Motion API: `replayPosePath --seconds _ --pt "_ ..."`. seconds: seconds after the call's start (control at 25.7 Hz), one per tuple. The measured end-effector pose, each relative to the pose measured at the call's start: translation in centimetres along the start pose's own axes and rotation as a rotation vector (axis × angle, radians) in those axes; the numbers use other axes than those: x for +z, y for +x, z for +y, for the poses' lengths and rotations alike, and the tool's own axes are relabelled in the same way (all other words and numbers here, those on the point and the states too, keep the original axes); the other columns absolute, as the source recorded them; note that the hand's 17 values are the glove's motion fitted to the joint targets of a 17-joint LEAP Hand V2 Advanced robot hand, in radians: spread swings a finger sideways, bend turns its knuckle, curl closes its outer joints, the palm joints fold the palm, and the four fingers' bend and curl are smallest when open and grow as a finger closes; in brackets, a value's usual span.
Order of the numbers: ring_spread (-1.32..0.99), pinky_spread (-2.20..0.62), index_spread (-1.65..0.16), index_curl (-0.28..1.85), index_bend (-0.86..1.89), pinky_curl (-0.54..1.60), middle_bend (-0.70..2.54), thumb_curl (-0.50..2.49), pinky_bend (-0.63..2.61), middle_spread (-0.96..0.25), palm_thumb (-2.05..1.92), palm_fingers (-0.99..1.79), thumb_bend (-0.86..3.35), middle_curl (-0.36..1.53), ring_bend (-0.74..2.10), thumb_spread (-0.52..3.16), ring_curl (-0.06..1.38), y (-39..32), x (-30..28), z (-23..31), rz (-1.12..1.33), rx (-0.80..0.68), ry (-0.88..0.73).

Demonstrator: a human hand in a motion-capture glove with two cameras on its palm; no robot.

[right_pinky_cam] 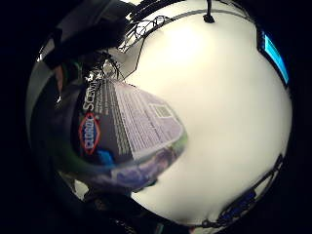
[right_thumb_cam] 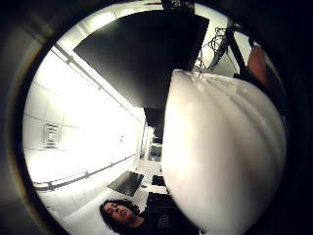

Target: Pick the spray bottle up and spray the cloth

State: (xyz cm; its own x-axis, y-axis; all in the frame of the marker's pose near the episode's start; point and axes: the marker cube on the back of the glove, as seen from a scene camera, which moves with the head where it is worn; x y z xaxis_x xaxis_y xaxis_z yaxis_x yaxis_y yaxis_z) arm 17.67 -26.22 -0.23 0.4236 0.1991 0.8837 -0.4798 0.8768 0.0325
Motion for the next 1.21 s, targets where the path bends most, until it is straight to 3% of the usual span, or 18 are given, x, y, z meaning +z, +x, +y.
replayPosePath --seconds 0.31,0.74,0.89,1.21 --pt "-0.26 -0.23 -0.32 0.38 0.18 0.36 0.36 0.54 0.38 -0.23 0.96 1.39 0.00 0.42 0.53 0.53 0.40 0.5 -0.1 0.3 0.031 -0.064 0.154" --pt "-0.25 -0.32 -0.32 0.44 0.21 0.39 0.47 0.63 0.42 -0.24 0.96 1.44 -0.03 0.47 0.65 0.35 0.46 0.6 -0.3 0.9 0.077 -0.104 0.273" --pt "-0.25 -0.33 -0.33 0.46 0.22 0.40 0.50 0.65 0.43 -0.24 0.95 1.42 -0.03 0.48 0.67 0.32 0.47 0.1 -0.4 1.2 0.080 -0.104 0.206" --pt "-0.25 -0.33 -0.33 0.49 0.23 0.41 0.52 0.69 0.44 -0.24 0.96 1.40 -0.02 0.49 0.69 0.27 0.47 -6.7 -0.6 5.9 0.292 -0.234 -0.114"
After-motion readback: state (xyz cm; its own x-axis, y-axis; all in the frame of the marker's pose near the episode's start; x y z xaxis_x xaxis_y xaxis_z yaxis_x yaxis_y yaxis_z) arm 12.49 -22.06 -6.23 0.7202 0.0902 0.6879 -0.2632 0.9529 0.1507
